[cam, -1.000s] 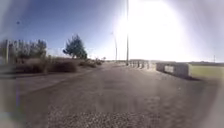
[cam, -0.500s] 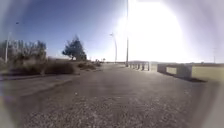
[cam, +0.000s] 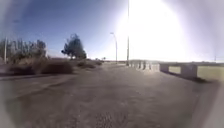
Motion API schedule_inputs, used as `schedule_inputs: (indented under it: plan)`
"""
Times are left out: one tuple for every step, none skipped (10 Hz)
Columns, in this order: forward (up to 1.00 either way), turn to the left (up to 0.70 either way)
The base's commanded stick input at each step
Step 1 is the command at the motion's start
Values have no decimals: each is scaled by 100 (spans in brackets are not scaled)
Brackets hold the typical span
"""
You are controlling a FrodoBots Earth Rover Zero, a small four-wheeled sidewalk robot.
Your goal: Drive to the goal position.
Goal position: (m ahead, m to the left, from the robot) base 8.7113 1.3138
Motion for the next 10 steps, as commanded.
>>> schedule_inputs:
  plan:
    - [70,0]
    - [70,0]
    - [70,0]
    - [70,0]
    - [70,0]
    - [70,0]
    - [70,0]
    - [70,0]
    - [70,0]
    - [70,0]
